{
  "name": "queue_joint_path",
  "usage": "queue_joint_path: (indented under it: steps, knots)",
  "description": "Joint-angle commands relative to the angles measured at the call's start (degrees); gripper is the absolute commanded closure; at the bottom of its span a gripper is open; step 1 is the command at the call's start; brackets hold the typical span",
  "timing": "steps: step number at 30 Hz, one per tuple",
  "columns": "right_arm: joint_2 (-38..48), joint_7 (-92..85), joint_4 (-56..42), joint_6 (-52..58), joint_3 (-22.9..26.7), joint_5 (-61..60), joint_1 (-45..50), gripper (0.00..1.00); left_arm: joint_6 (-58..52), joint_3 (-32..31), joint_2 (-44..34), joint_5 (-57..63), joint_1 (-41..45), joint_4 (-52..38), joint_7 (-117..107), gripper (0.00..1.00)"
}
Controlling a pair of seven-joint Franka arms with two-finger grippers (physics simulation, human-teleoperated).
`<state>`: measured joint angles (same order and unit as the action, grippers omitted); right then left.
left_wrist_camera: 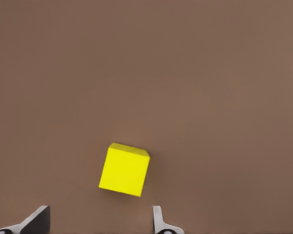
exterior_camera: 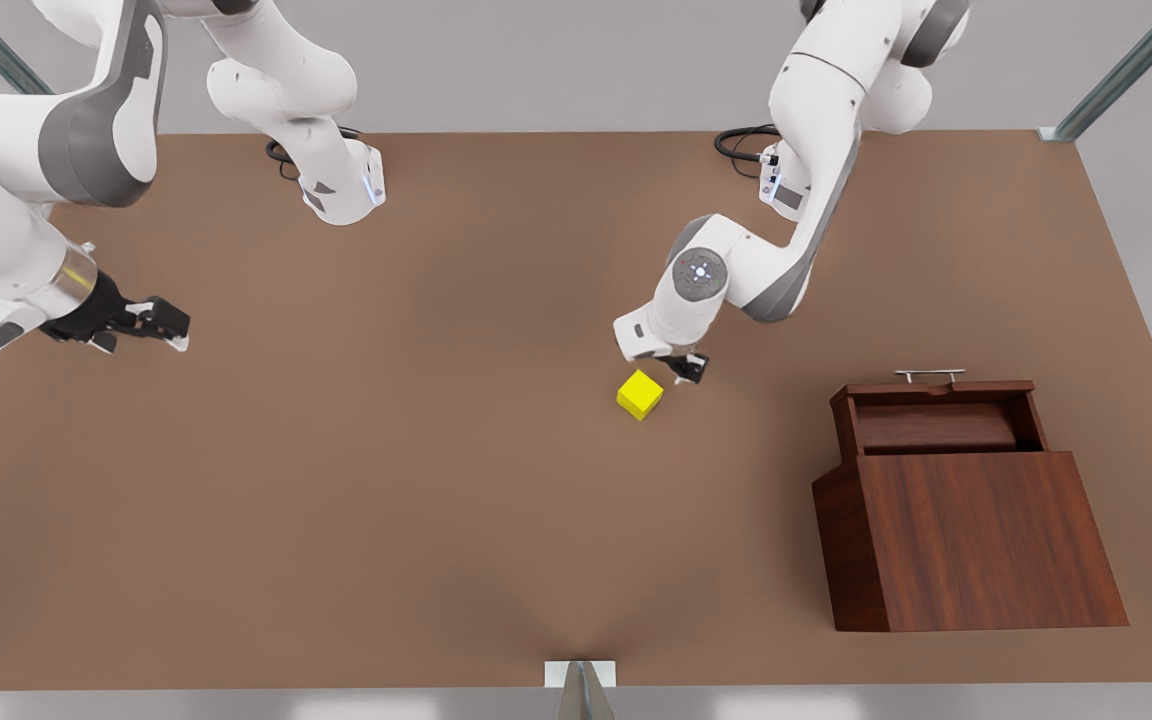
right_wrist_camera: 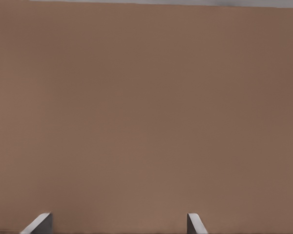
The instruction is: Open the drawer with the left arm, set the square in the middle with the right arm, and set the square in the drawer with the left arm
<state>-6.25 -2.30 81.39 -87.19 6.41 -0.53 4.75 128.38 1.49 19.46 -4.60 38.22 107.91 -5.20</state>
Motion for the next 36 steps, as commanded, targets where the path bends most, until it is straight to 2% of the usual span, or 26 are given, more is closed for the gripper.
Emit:
queue_joint_path:
  steps: [1,12,28,33,36]
  knots:
    - [0.01,0.01,-0.01,-0.08,0.0,0.01,-0.53,0.0,0.38,0.0,0.14,1.17,0.1,0.02,0.02,0.0]
    - [-2.8,0.01,-0.01,-3.6,0.09,1.06,-0.97,0.0,7.76,0.44,9.1,4.33,2.39,0.55,-0.07,0.0]
    - [-4.04,0.01,-0.09,-5.01,0.0,0.18,-0.53,0.0,13.83,0.53,15.78,6.35,2.39,0.55,-0.25,0.0]
    - [-4.04,0.1,-0.09,-5.36,0.0,0.36,-0.53,0.0,14.09,0.53,16.05,6.35,2.39,0.55,-0.25,0.18]
    - [-4.04,0.1,-0.09,-5.36,0.0,0.09,-0.62,0.0,14.09,0.53,16.05,6.35,2.39,0.55,-0.25,0.23]
